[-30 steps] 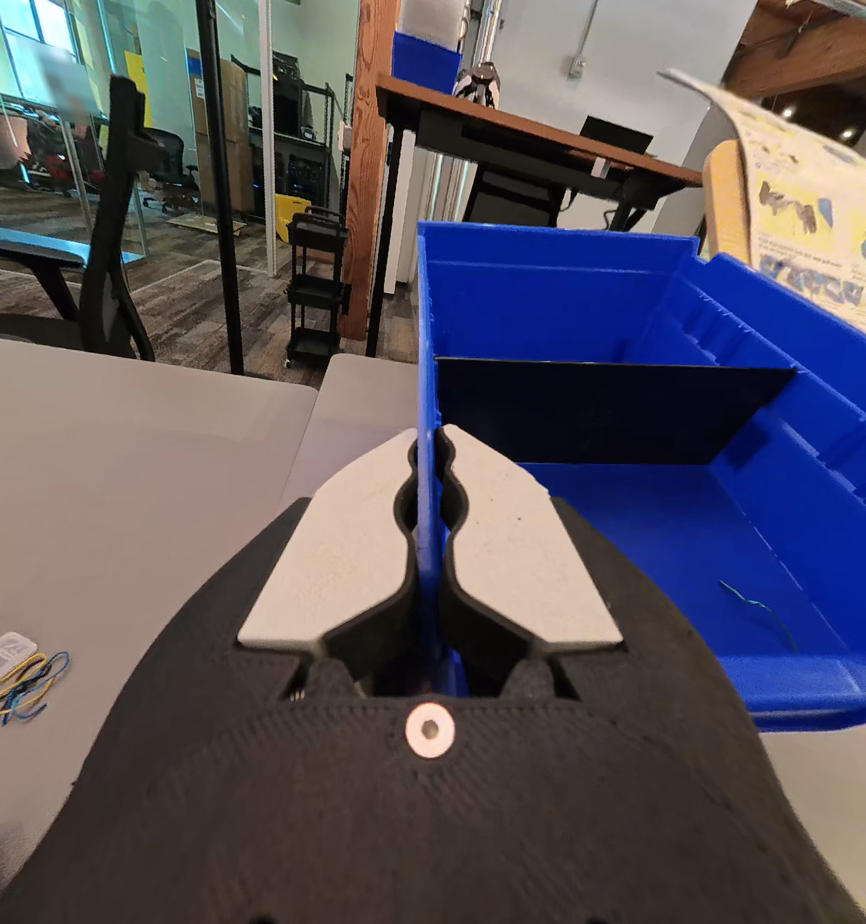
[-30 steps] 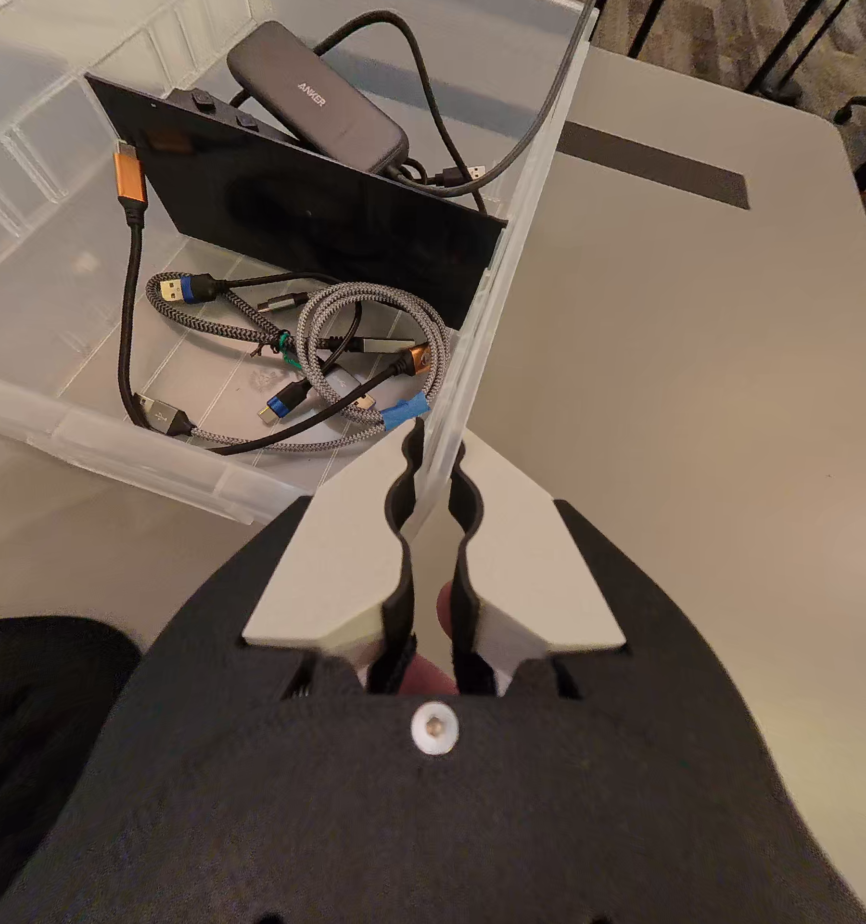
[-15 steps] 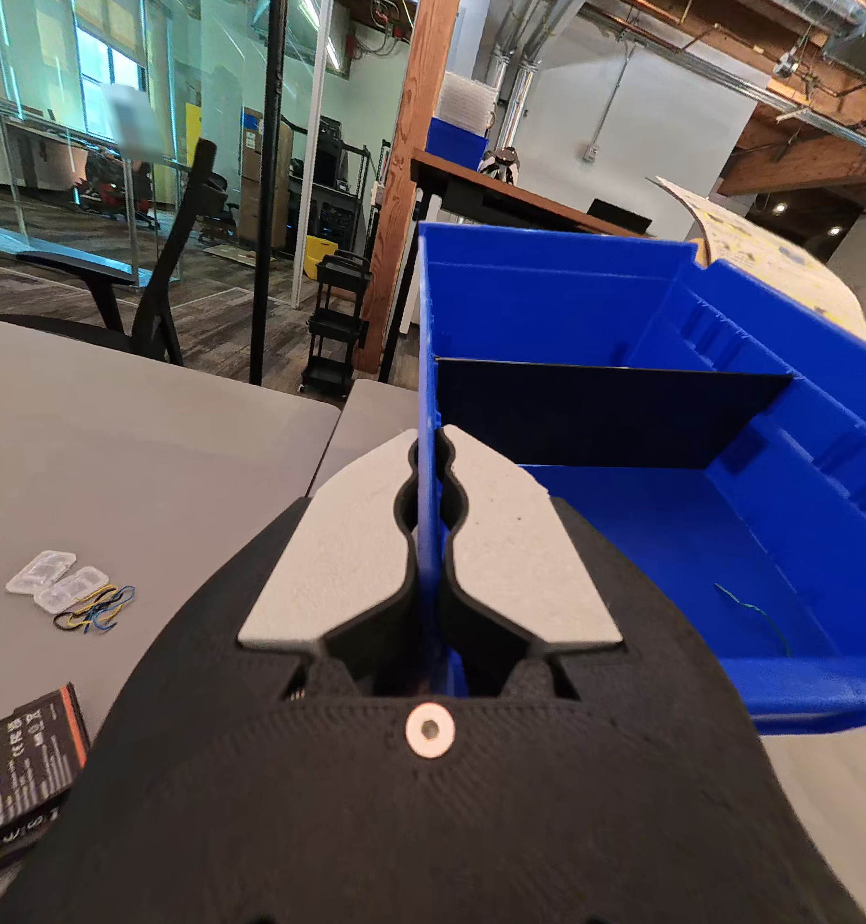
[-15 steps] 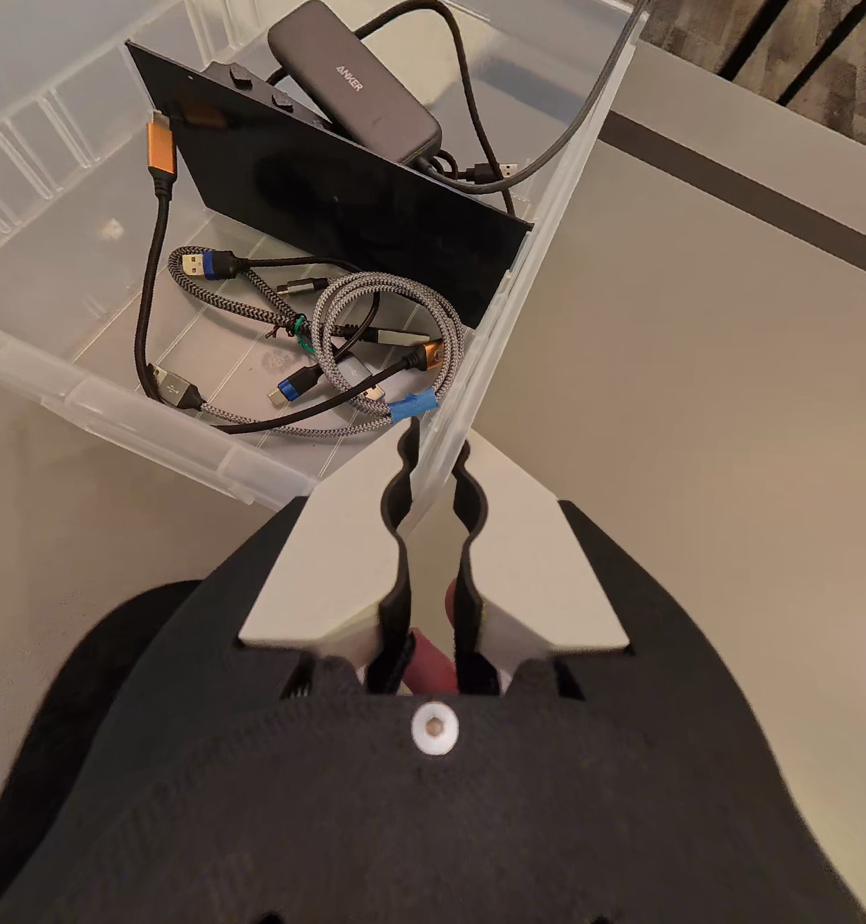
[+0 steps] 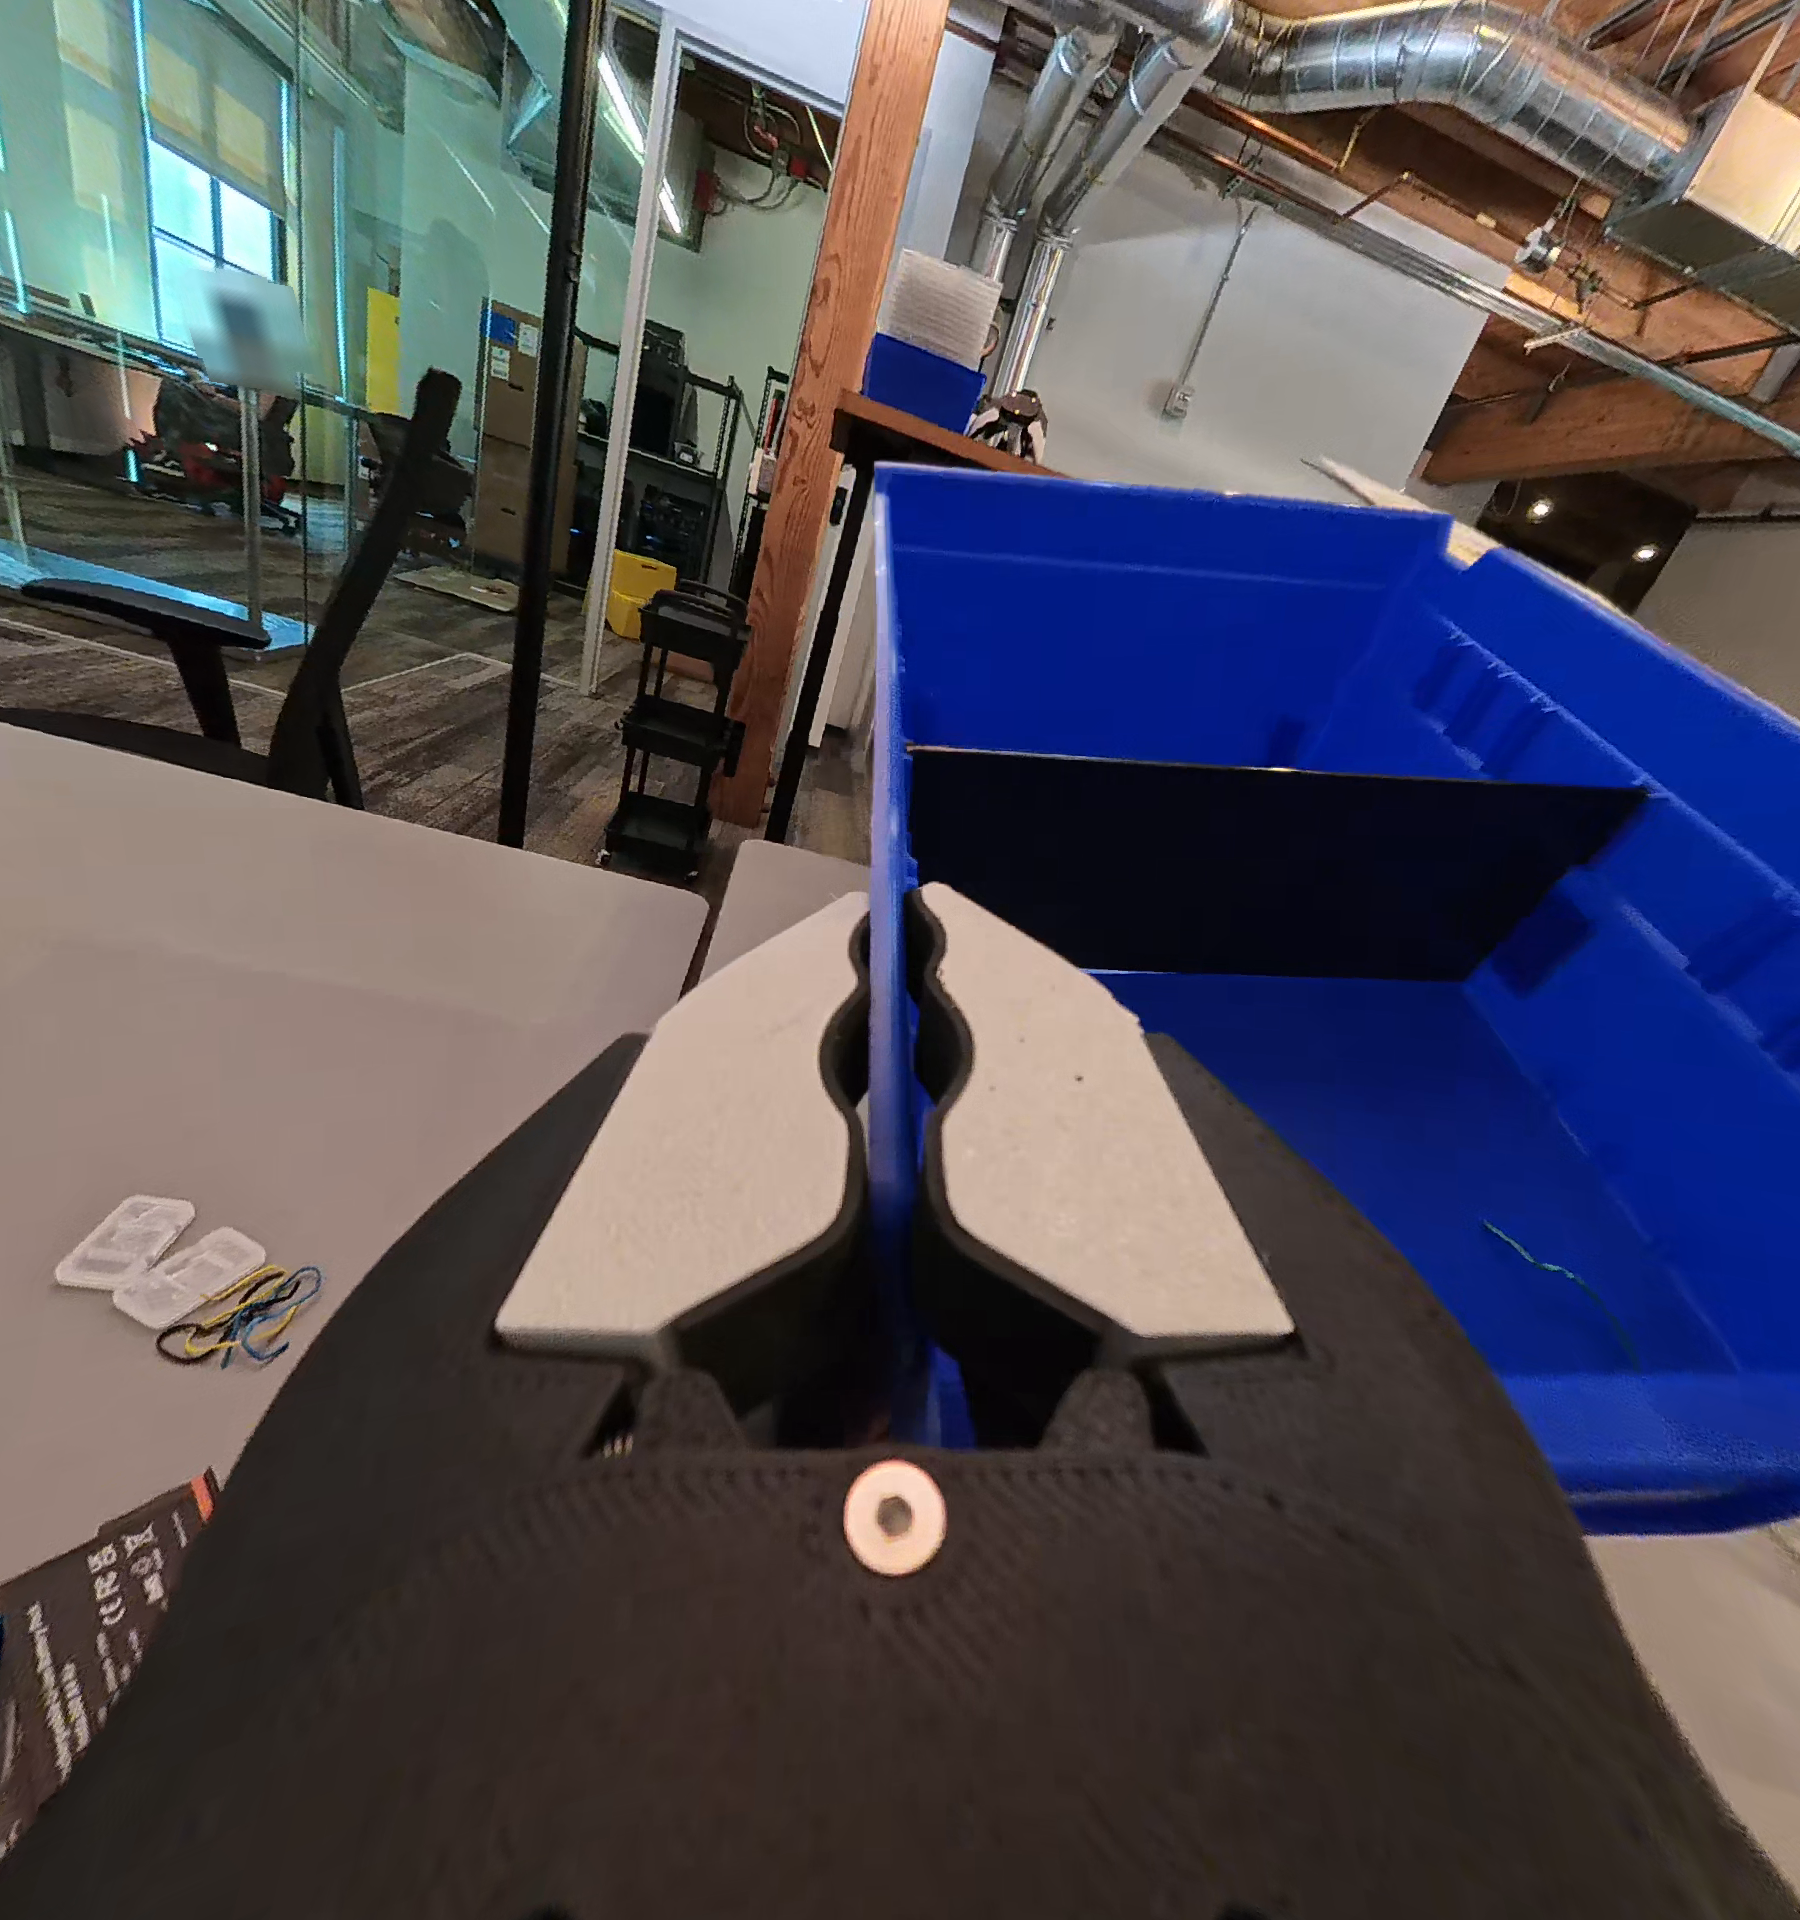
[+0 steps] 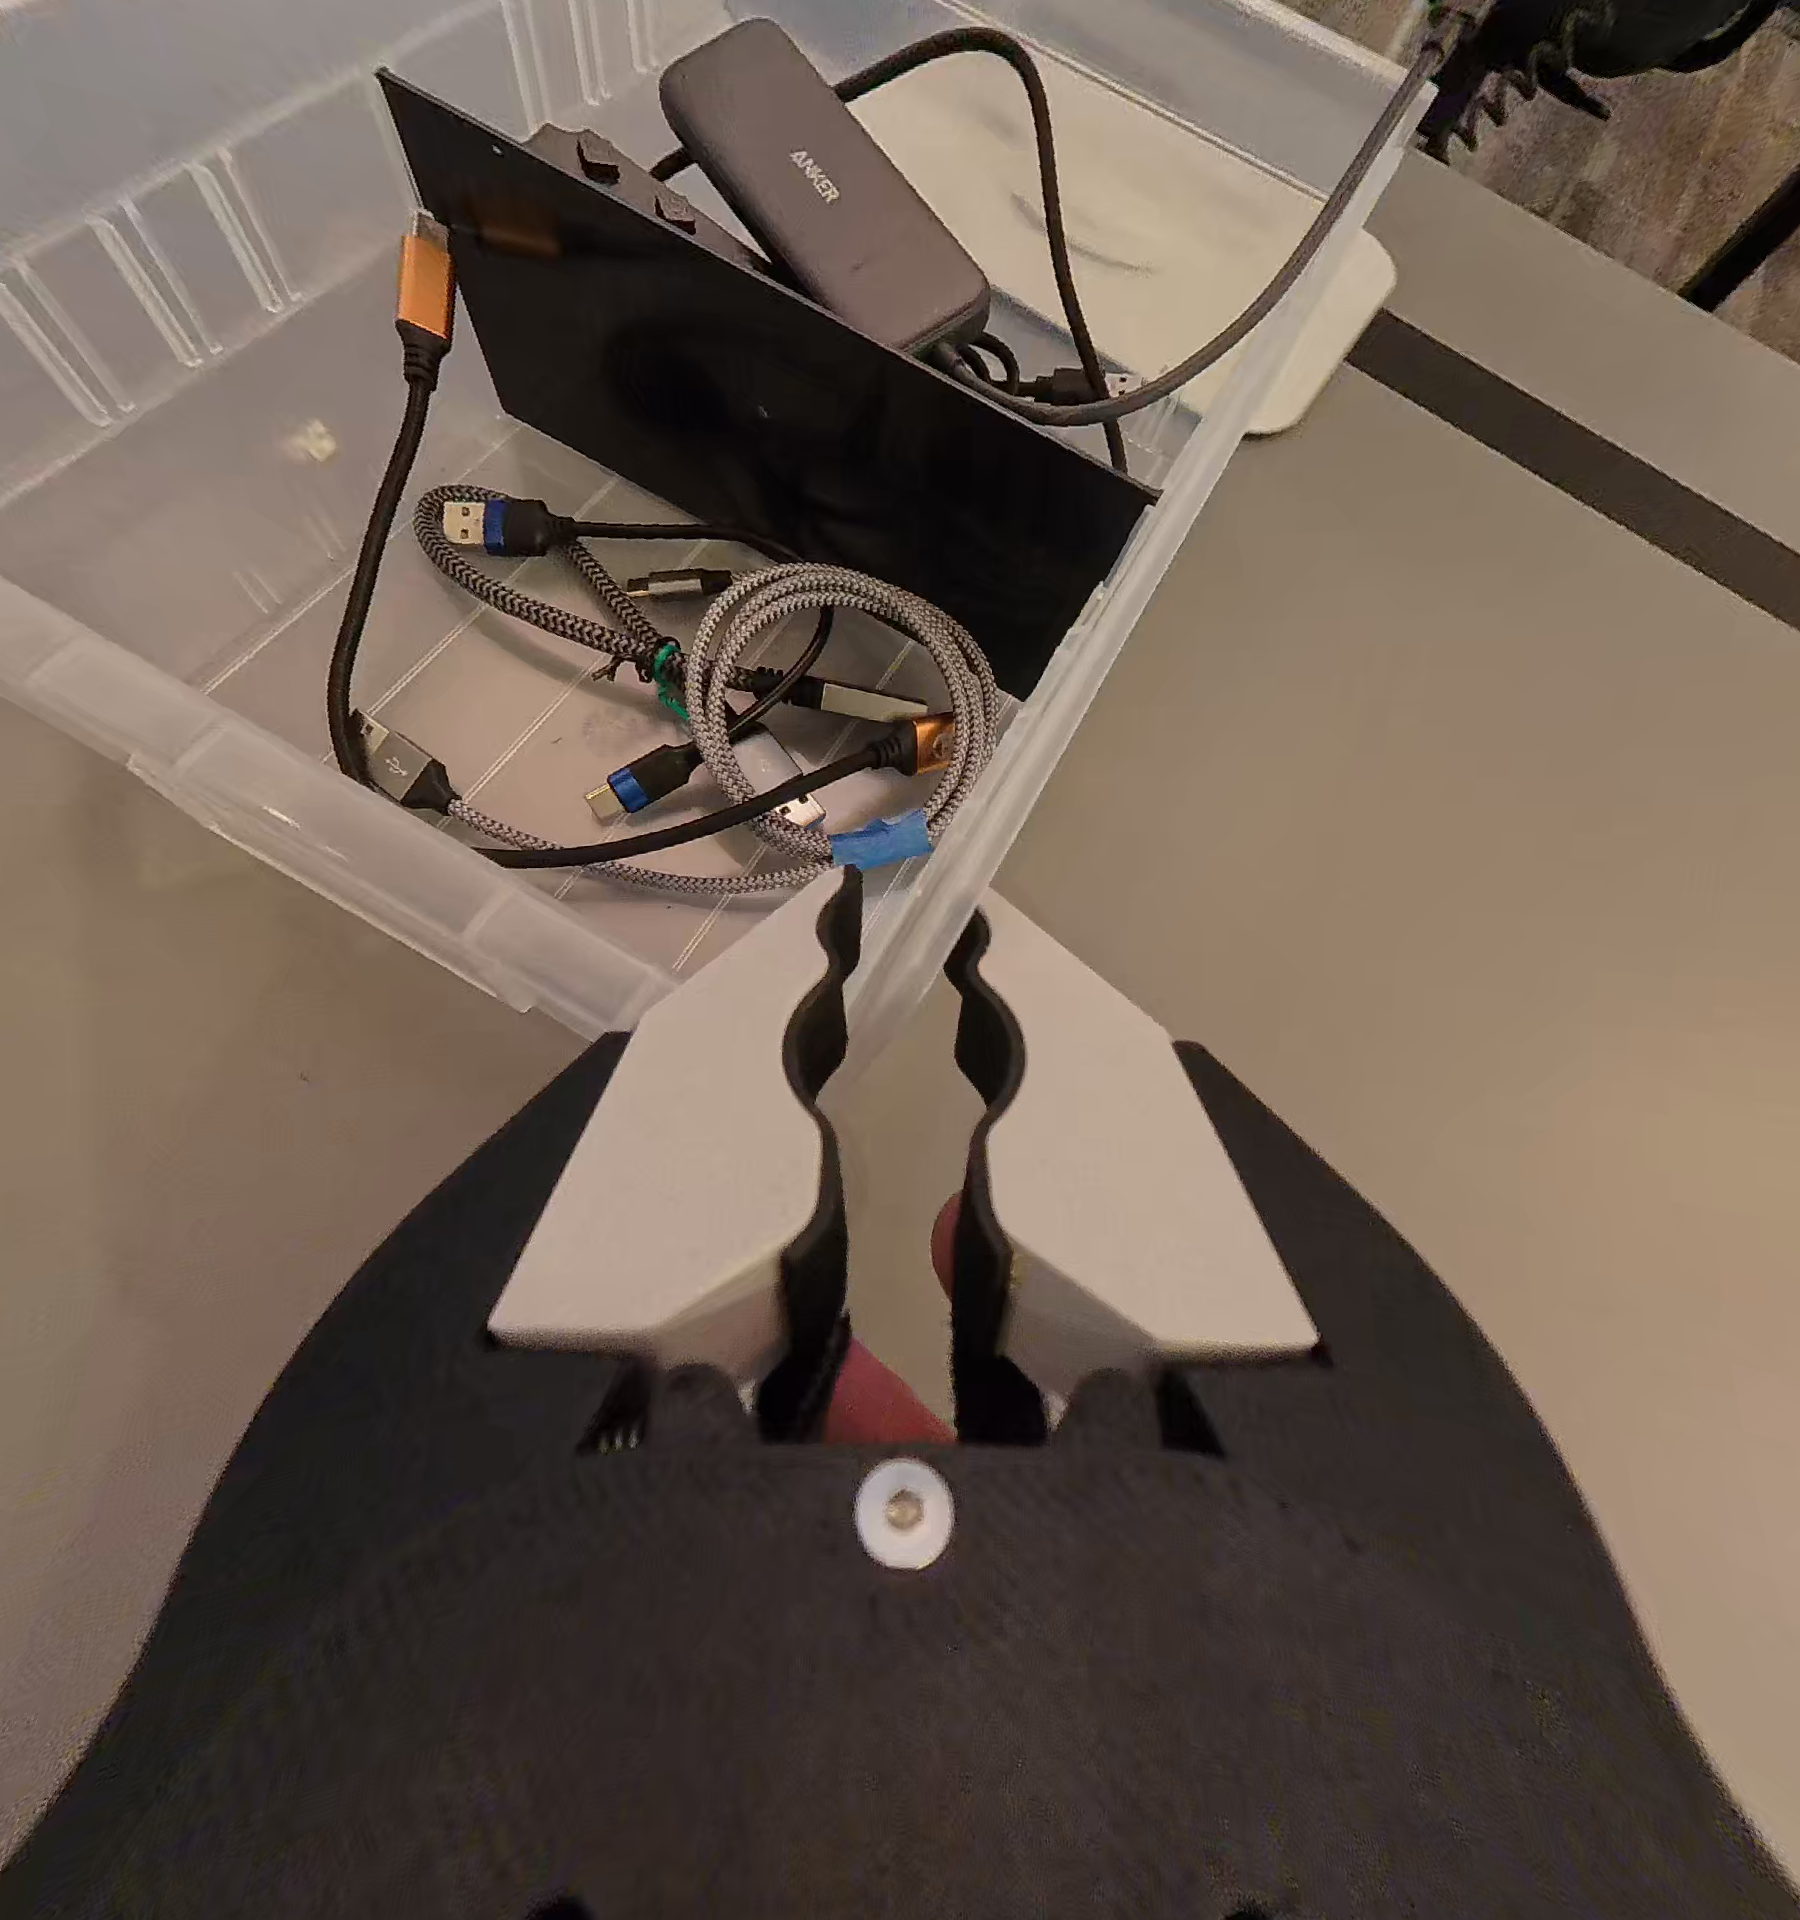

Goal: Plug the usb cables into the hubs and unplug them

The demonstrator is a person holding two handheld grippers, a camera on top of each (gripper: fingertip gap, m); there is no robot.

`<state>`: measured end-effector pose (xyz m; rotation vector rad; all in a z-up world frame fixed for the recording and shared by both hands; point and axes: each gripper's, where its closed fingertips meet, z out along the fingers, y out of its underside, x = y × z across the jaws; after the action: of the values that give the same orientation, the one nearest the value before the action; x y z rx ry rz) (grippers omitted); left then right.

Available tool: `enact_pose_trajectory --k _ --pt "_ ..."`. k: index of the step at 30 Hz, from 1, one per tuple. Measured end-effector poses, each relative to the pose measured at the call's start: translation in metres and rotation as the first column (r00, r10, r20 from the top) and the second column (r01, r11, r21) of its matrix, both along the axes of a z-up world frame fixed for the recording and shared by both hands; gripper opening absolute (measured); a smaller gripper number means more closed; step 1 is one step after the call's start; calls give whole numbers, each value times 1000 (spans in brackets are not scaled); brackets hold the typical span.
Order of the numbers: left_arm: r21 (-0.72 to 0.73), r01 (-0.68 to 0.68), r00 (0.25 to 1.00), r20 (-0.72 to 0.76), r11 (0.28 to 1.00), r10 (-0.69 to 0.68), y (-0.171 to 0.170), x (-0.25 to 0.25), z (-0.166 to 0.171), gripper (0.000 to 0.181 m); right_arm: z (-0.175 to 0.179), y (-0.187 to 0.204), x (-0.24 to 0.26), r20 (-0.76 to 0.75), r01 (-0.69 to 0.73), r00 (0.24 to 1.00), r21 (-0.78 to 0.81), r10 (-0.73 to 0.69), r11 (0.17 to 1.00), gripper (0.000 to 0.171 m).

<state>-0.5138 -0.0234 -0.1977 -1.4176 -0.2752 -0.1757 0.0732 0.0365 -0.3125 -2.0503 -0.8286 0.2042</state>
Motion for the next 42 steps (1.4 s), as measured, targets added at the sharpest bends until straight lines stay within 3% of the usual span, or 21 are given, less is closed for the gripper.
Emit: enact_pose_trajectory --k 1,21,30,36,42 --pt "7 4 1000 2 1000 -4 0 -1 2 1 0 0 -10 -5 -7 1000 2 7 1000 14" --pt "64 -77 997 -10 995 78 -34 -45 23 1 -2 1 -188 -46 -224 973 11 224 975 28" --pt "62 -109 994 3 992 109 -41 -60 18 1 -1 14 -233 -85 -212 973 39 215 976 23" --pt "78 -148 989 4 986 148 -49 -70 17 1 -9 19 -268 -98 -220 970 24 221 975 38" --pt "82 -179 984 15 980 178 -58 -83 16 1 -12 22 -302 -136 -242 961 12 242 970 39"
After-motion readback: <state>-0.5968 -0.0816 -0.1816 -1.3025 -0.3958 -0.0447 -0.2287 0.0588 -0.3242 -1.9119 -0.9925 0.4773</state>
